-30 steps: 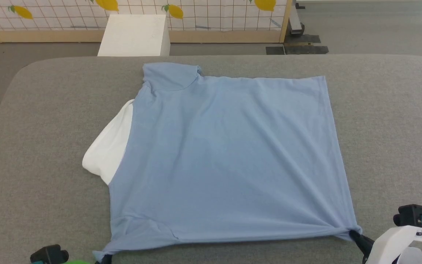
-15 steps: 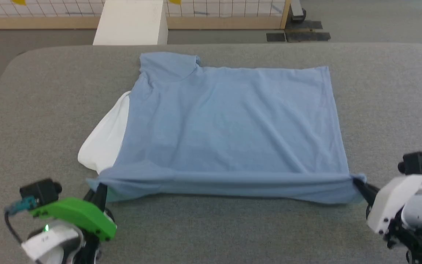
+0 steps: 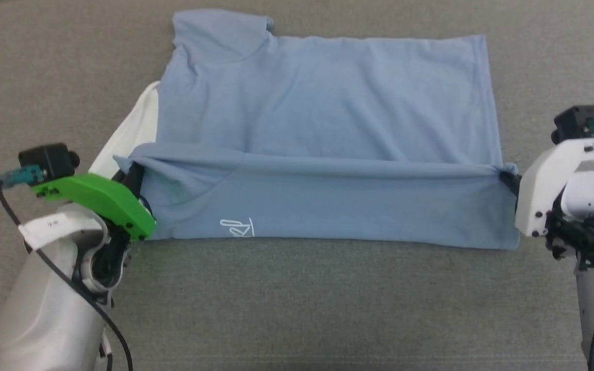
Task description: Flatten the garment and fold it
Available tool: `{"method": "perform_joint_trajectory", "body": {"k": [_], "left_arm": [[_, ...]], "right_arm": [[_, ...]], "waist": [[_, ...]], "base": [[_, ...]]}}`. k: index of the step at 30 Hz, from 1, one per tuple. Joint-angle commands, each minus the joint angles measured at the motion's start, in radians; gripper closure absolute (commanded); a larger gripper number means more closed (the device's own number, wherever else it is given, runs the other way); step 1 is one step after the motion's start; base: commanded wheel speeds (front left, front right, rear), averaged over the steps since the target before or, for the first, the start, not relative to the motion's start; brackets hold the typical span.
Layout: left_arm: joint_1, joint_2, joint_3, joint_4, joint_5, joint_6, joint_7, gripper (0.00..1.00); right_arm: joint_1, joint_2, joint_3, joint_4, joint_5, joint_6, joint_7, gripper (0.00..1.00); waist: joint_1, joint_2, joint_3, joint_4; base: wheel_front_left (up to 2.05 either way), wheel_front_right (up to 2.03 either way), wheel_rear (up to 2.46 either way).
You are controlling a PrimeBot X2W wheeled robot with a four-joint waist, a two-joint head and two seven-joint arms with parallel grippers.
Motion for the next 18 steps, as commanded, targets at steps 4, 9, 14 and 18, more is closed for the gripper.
{"method": "perform_joint_trajectory", "body": {"k": [4, 9, 14, 18], "left_arm": [[-0.098, 0.013, -0.013, 0.061, 0.02, -0.003, 0.035, 1.0], [-0.17, 0.022, -0.047, 0.135, 0.032, 0.009, 0.117, 1.0], [-0.214, 0.025, -0.069, 0.185, 0.031, 0.024, 0.193, 1.0], [-0.226, 0.023, -0.074, 0.197, 0.029, 0.027, 0.205, 0.39]], "right_arm": [[-0.077, 0.007, 0.003, 0.028, -0.061, -0.001, 0.06, 1.0], [-0.124, 0.014, 0.015, 0.053, -0.114, -0.001, 0.124, 1.0], [-0.142, 0.019, 0.028, 0.069, -0.129, -0.001, 0.179, 1.0], [-0.14, 0.022, 0.029, 0.067, -0.124, -0.001, 0.183, 0.6]], "waist": [[0.0, -0.0001, 0.114, 0.011], [0.0, -0.0001, 0.146, 0.017], [0.0, -0.0001, 0.153, 0.019], [0.0, -0.0001, 0.142, 0.019]], "base": [[0.0, 0.0, 0.0], [0.0, 0.0, 0.0], [0.0, 0.0, 0.0], [0.0, 0.0, 0.0]]}}
